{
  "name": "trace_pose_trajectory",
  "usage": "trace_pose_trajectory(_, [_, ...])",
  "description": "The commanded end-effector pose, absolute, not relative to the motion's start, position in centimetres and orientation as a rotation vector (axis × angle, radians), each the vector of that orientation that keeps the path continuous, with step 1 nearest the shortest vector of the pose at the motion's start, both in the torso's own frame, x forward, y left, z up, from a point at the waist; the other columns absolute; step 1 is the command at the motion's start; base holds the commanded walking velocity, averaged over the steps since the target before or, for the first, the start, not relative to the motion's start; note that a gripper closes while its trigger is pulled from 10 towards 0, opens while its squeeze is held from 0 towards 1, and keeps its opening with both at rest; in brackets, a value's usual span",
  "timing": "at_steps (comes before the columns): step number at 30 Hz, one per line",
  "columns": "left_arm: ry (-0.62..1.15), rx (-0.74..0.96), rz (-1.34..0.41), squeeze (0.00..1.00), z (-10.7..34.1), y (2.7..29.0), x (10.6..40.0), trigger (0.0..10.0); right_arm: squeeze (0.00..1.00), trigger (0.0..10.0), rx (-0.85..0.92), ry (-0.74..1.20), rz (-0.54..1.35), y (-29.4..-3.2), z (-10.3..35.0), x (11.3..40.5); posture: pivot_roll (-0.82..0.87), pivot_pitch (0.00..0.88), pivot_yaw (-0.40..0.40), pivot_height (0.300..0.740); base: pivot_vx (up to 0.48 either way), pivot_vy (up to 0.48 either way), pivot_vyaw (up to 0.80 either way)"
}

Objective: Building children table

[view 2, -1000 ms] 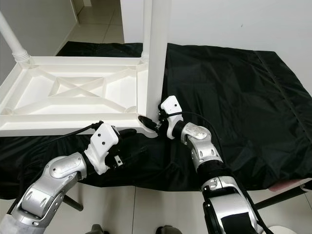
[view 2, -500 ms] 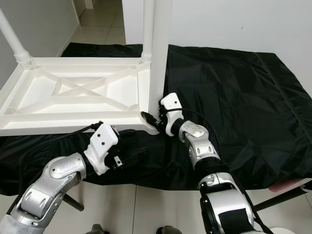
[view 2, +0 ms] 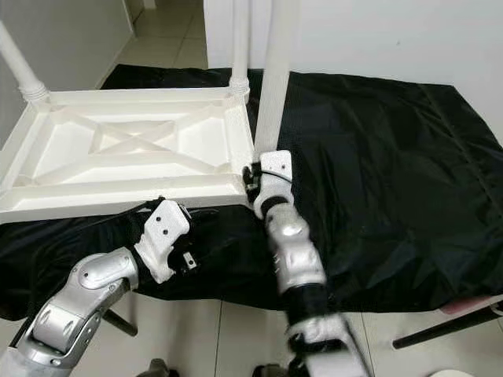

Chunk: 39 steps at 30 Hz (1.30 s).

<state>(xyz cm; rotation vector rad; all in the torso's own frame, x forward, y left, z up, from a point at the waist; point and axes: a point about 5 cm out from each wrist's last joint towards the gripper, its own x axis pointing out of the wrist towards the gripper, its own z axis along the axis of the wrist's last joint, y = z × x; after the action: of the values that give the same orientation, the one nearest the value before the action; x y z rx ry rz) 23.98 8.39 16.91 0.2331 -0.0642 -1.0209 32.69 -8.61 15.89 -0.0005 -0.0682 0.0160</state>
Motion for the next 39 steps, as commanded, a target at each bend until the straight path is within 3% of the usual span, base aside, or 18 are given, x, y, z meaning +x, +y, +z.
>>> trace_pose_trajectory(1, [-0.048, 0.223, -1.009, 0.00, 16.7, 8.5, 23.9, 10.0, 0.00, 10.0, 0.011, 0.007, -0.059, -8.4, 14.5, 32.0, -0.01, 0.117, 0.010, 0.740, 0.000, 0.000, 0.00])
trace_pose_trajectory(7, [-0.046, 0.222, -1.013, 0.00, 16.6, 8.4, 23.8, 10.0, 0.00, 10.0, -0.010, 0.050, -0.021, -8.4, 14.1, 32.2, -0.02, 0.124, 0.011, 0.740, 0.000, 0.000, 0.00])
trace_pose_trajectory(8, [-0.046, 0.223, -1.011, 0.00, 16.6, 8.5, 23.9, 10.0, 1.00, 10.0, 0.034, 0.020, 0.041, -8.5, 14.4, 32.0, -0.01, 0.127, 0.008, 0.740, 0.000, 0.000, 0.00])
trace_pose_trajectory(20, [-0.046, 0.221, -0.995, 0.00, 16.7, 8.6, 23.7, 10.0, 1.00, 10.0, 0.021, -0.036, 0.229, -11.0, 14.9, 31.9, 0.00, 0.135, -0.001, 0.740, 0.000, 0.000, 0.00])
trace_pose_trajectory(21, [-0.046, 0.222, -0.995, 0.00, 16.7, 8.7, 23.7, 10.0, 0.00, 10.0, 0.009, -0.043, 0.283, -11.6, 15.1, 32.1, 0.00, 0.135, 0.000, 0.740, 0.000, 0.000, 0.00])
trace_pose_trajectory(26, [-0.045, 0.222, -0.994, 0.00, 16.8, 8.8, 23.8, 10.0, 0.00, 10.0, -0.008, -0.055, 0.366, -12.5, 15.6, 32.5, 0.00, 0.136, 0.002, 0.740, 0.000, 0.000, 0.00])
trace_pose_trajectory(28, [-0.047, 0.228, -0.994, 0.00, 16.9, 8.9, 24.0, 10.0, 0.00, 10.0, -0.095, -0.103, 0.562, -12.6, 16.5, 32.8, -0.01, 0.136, 0.023, 0.740, 0.000, 0.000, 0.00])
trace_pose_trajectory(31, [-0.053, 0.235, -1.004, 0.00, 17.1, 8.8, 24.1, 10.0, 0.00, 10.0, -0.181, -0.110, 0.705, -12.7, 17.0, 33.6, -0.01, 0.130, 0.028, 0.740, 0.000, 0.000, 0.00])
trace_pose_trajectory(39, [-0.056, 0.242, -1.010, 0.00, 17.4, 8.8, 24.2, 10.0, 0.00, 10.0, -0.292, -0.048, 0.908, -11.8, 16.4, 34.7, 0.01, 0.128, 0.035, 0.740, 0.000, 0.000, 0.00])
